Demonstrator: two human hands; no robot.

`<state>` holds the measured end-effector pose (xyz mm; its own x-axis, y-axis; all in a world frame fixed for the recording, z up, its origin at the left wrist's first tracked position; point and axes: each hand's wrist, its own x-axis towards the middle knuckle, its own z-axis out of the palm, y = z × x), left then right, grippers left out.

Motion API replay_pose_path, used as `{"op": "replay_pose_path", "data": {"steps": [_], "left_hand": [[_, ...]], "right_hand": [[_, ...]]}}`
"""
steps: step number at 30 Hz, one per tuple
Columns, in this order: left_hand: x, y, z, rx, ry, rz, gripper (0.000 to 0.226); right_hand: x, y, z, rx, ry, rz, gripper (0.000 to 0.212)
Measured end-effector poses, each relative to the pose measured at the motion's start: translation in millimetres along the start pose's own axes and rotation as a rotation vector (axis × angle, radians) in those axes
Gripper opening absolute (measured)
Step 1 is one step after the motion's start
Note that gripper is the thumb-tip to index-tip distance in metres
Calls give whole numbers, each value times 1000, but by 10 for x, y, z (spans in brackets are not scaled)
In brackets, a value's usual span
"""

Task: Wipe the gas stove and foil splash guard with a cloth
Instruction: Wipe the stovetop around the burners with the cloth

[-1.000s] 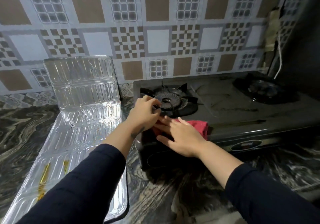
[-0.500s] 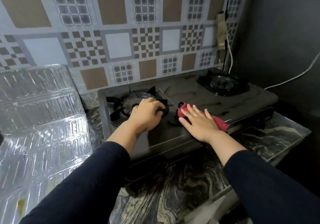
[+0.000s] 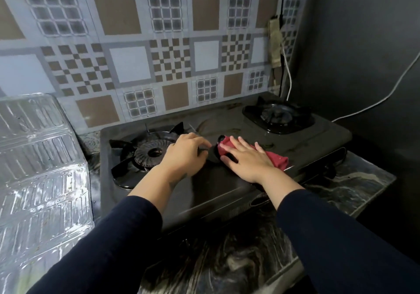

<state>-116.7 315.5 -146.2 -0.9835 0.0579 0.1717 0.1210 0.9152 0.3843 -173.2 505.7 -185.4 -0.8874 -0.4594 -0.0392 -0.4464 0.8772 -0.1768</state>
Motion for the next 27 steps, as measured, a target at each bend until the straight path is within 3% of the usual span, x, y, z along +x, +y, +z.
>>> {"op": "replay_pose_path", "data": {"steps": [7, 13, 21, 27], "left_hand": [[313, 278, 77, 39, -58, -64, 32], [608, 710, 321, 57, -160, -45, 31], [934, 1202, 600, 19, -169, -33, 29], [1166, 1346, 710, 16, -162, 2, 29]], "right_hand": [[149, 159, -2, 12, -16, -96, 59], [-128, 912, -76, 35, 37, -99, 58], [-188, 1795, -210, 40, 122, 85, 63], [-15, 2356, -325, 21, 98, 346, 67]]}}
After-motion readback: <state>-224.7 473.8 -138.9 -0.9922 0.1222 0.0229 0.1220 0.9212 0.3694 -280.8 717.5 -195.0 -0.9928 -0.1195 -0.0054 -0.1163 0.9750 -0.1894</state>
